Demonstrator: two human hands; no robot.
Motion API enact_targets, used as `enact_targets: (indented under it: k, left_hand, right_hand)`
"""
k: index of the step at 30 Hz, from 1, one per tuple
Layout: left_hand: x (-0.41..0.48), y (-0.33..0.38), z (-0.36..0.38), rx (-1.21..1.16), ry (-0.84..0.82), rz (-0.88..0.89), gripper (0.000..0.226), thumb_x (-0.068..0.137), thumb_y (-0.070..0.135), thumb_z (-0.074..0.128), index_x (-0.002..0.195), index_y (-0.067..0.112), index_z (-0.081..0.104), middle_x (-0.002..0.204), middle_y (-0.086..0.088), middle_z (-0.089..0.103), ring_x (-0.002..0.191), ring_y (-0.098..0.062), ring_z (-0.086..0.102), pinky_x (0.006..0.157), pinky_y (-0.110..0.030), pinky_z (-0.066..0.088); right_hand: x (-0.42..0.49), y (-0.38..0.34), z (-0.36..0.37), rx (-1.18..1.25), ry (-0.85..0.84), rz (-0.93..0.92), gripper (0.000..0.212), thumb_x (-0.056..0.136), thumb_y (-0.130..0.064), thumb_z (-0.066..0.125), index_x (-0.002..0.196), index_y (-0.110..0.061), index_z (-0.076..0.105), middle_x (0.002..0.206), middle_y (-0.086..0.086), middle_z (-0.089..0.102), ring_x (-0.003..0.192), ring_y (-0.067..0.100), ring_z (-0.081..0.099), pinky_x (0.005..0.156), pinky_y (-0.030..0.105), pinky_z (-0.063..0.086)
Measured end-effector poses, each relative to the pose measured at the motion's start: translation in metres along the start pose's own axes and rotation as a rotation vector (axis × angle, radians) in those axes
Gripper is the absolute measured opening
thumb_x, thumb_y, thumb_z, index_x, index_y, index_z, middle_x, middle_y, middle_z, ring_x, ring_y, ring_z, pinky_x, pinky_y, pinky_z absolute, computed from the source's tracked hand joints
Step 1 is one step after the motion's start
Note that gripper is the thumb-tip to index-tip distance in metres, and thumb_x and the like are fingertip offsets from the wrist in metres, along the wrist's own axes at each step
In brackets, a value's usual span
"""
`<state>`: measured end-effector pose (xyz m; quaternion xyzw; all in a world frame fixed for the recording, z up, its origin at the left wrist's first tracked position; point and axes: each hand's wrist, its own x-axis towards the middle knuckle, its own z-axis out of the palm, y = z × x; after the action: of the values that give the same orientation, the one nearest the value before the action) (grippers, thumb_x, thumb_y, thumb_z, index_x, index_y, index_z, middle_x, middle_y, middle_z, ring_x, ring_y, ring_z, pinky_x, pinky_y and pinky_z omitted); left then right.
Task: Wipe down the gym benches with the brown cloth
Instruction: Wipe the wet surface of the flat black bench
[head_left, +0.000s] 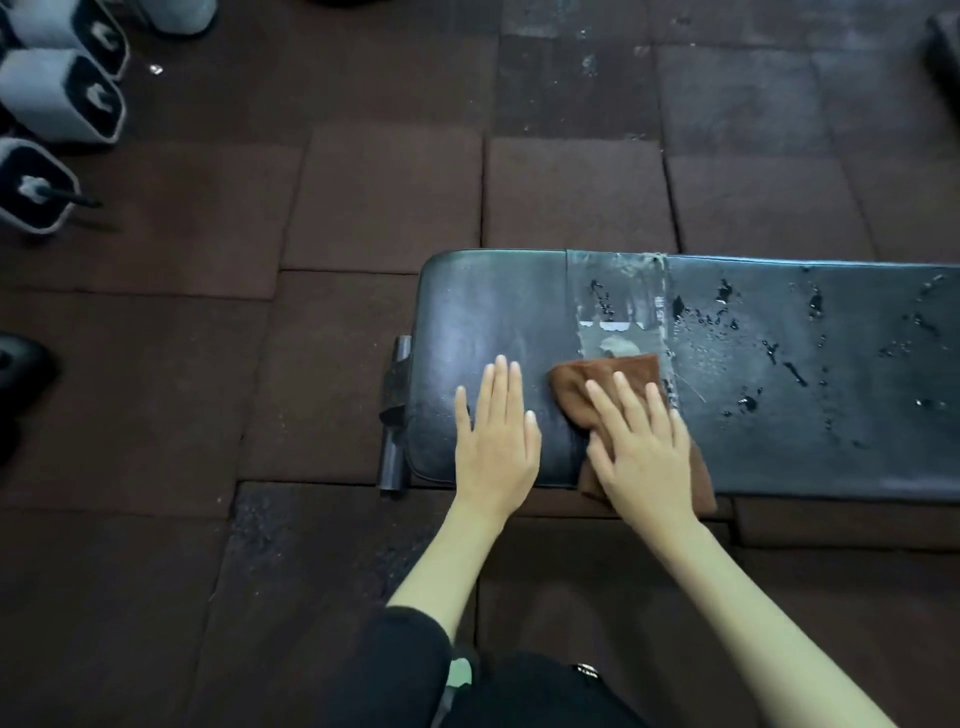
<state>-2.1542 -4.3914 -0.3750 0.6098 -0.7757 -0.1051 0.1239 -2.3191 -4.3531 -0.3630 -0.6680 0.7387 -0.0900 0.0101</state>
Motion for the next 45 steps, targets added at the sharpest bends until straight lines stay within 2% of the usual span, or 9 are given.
enact_targets:
  k: [4,11,14,19,21,30,35,39,45]
  left_hand:
    - [0.011,0.012,0.007,0.072,-0.052,0.071,0.057,0.096,0.03,0.022,0.147,0.006,0.027,0.153,-0.01,0.028,0.142,-0.021,0.024,0.114,-0.048,0.013]
    - [0.011,0.013,0.009,0.088,-0.08,0.062,0.058,0.096,0.031,0.021,0.148,0.006,0.025,0.154,-0.009,0.025,0.143,-0.02,0.022,0.114,-0.049,0.013]
    - [0.01,0.013,0.009,0.086,-0.094,0.063,0.058,0.096,0.031,0.021,0.148,0.006,0.022,0.155,-0.009,0.022,0.144,-0.019,0.019,0.114,-0.049,0.012]
    - [0.009,0.013,0.01,0.094,-0.066,0.062,0.057,0.096,0.03,0.023,0.147,0.007,0.026,0.154,-0.009,0.026,0.143,-0.019,0.023,0.114,-0.048,0.014]
    - [0.01,0.013,0.01,0.087,-0.058,0.06,0.057,0.095,0.03,0.023,0.147,0.006,0.028,0.154,-0.009,0.027,0.142,-0.02,0.025,0.114,-0.048,0.013]
    - [0.011,0.015,0.006,0.08,-0.112,0.055,0.06,0.094,0.032,0.015,0.149,0.007,0.02,0.156,-0.007,0.02,0.144,-0.019,0.018,0.115,-0.046,0.008]
    - [0.014,0.018,0.004,0.036,-0.102,0.033,0.06,0.093,0.032,0.016,0.147,0.007,0.027,0.155,-0.007,0.025,0.143,-0.019,0.022,0.114,-0.048,0.011]
    - [0.025,0.021,-0.005,-0.015,-0.059,0.023,0.056,0.091,0.031,0.021,0.137,0.008,0.045,0.142,-0.007,0.046,0.132,-0.022,0.04,0.111,-0.053,0.021]
    - [0.051,0.021,-0.007,-0.002,-0.064,0.044,0.057,0.091,0.031,0.016,0.136,0.01,0.043,0.14,-0.003,0.045,0.134,-0.02,0.035,0.113,-0.054,0.011]
  right_hand:
    - [0.003,0.032,0.0,0.02,0.037,0.254,0.055,0.088,-0.038,0.036,0.142,-0.031,0.043,0.149,0.004,0.041,0.136,0.037,0.036,0.104,0.053,0.032]
    - [0.023,-0.016,0.006,0.078,0.052,0.523,0.053,0.088,-0.034,0.043,0.14,-0.023,0.047,0.146,0.012,0.044,0.13,0.042,0.043,0.097,0.055,0.037]
    - [0.017,-0.022,0.01,0.035,0.047,0.406,0.055,0.089,-0.037,0.041,0.142,-0.024,0.044,0.147,0.011,0.042,0.131,0.041,0.041,0.1,0.055,0.034]
    - [-0.01,0.02,0.004,-0.02,0.0,-0.01,0.056,0.086,-0.037,0.043,0.142,-0.033,0.043,0.149,0.001,0.042,0.134,0.032,0.039,0.104,0.049,0.031]
    - [-0.014,0.048,-0.001,-0.009,-0.013,-0.014,0.056,0.085,-0.037,0.043,0.141,-0.034,0.043,0.149,-0.001,0.042,0.134,0.031,0.039,0.104,0.047,0.032]
    - [-0.005,0.051,-0.007,0.138,0.052,0.512,0.056,0.09,-0.042,0.03,0.143,-0.031,0.041,0.151,0.004,0.037,0.138,0.035,0.032,0.107,0.051,0.027]
    - [0.017,0.011,-0.005,0.202,0.057,0.773,0.049,0.098,-0.035,0.039,0.146,-0.031,0.035,0.156,0.001,0.028,0.142,0.032,0.023,0.108,0.051,0.02]
    - [0.026,-0.006,-0.008,0.178,0.034,0.719,0.048,0.098,-0.037,0.04,0.146,-0.033,0.035,0.156,0.0,0.029,0.139,0.032,0.027,0.105,0.051,0.023]
    - [0.052,0.001,-0.012,0.132,-0.072,0.348,0.049,0.093,-0.042,0.041,0.142,-0.034,0.043,0.15,0.002,0.039,0.129,0.034,0.037,0.094,0.049,0.032]
